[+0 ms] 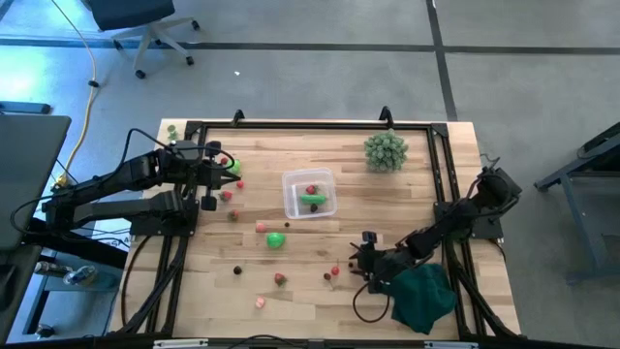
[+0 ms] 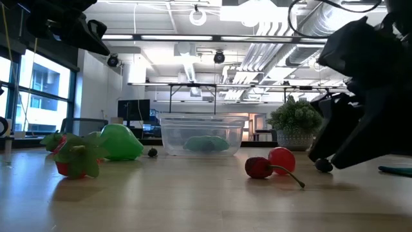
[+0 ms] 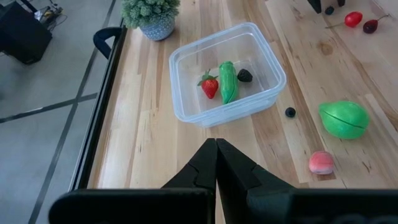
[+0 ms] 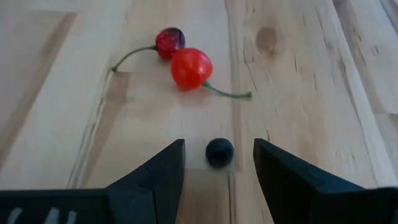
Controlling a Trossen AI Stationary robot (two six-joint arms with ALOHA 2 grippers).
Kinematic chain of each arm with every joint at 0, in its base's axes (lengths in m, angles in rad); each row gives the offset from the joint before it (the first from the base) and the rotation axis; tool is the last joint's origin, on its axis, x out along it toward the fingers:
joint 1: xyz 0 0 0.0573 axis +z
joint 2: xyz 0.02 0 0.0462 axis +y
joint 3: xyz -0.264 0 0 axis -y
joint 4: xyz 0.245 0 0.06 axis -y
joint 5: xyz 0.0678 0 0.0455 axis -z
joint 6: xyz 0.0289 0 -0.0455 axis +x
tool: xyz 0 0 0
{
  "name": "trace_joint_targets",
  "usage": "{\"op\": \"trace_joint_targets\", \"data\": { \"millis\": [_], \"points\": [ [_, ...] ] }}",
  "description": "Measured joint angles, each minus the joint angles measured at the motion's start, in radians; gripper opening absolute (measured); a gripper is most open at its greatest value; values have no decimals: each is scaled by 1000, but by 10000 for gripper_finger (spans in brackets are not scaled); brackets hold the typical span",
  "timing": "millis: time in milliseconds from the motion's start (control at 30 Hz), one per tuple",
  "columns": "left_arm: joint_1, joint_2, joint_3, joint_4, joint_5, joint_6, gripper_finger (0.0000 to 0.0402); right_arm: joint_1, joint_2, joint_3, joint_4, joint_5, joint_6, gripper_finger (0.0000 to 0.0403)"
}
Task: Pick and placing Produce into tupperware
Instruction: Put the black olive into the transparent bin
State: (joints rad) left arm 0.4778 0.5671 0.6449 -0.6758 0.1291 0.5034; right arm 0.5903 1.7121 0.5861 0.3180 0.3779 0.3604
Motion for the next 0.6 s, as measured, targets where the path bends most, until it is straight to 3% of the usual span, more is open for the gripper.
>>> {"op": "trace_joint_targets", "data": {
  "millis": [600],
  "points": [
    [0, 0, 0, 0, 0, 0, 1, 0, 10, 0, 7, 8, 51, 167]
  ]
}}
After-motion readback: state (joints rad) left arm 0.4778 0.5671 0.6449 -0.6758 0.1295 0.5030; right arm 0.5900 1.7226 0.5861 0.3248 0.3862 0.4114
